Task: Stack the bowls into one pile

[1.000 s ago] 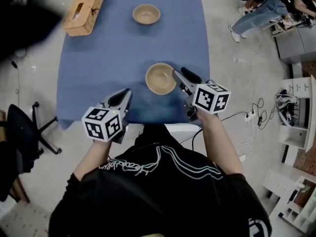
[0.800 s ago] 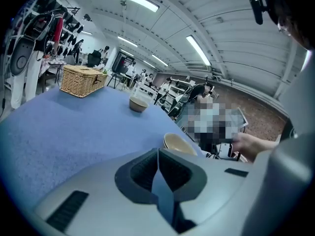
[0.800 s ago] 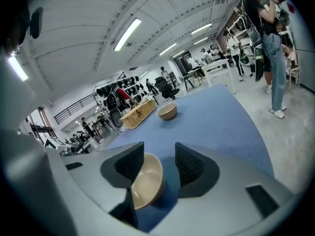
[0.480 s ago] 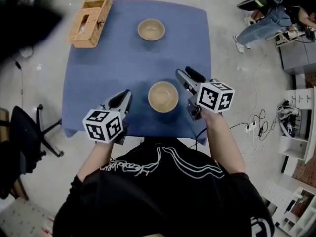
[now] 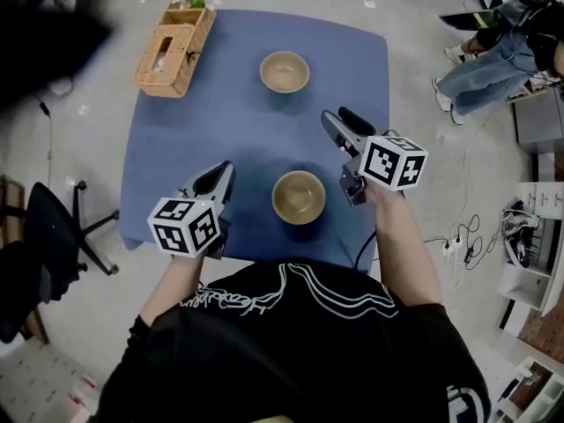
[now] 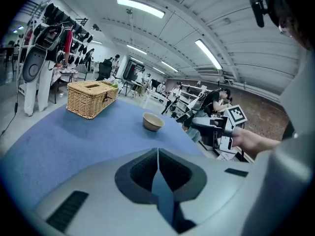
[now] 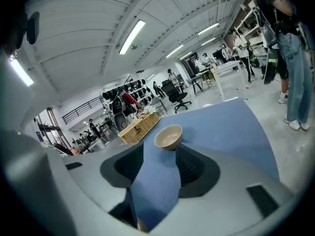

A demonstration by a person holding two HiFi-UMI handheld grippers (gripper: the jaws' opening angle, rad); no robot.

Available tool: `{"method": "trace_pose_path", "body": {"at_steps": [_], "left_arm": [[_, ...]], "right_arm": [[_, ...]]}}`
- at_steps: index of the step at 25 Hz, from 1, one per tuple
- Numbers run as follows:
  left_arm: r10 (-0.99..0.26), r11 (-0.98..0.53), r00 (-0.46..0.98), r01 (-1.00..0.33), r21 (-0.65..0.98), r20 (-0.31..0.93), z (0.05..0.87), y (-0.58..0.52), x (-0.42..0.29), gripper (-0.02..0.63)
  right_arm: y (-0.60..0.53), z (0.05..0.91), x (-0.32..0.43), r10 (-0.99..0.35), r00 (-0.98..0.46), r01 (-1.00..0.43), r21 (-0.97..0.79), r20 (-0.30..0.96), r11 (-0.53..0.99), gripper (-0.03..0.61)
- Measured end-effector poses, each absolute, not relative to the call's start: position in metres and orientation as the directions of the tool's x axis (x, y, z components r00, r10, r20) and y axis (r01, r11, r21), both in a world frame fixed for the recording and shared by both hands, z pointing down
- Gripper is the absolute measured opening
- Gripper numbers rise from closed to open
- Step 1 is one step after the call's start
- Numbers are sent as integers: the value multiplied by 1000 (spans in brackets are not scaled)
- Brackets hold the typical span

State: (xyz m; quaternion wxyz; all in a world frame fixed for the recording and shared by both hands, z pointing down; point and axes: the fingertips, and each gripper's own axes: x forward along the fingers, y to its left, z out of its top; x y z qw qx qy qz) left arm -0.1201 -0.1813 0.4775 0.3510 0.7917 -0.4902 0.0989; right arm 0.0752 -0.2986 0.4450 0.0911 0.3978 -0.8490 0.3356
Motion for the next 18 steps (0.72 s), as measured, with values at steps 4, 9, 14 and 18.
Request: {"method": "trace_pose_path", "body": {"at_steps": [4,9,14,18], "left_arm": [[-718,-252,482,-853,458,502,479,-193,-128,31],[-724,-240,467,-860,450,507,484,-207,-134,31],[-728,-206,441,-871,446,525,495,-214,-147,31],[-726,-192,434,-872,450,533,502,-217,-150,31]], "right_arm": [[-322,443,71,-607,-673,-733,-488,422,474,206],[-351,444,66,-605,-675,-733,-479,423,483,206],[-374,459,59,-601,-665,-742,-480,443,467,206],[-391,474,50,-582,-668,-740,-495,464,455,206]]}}
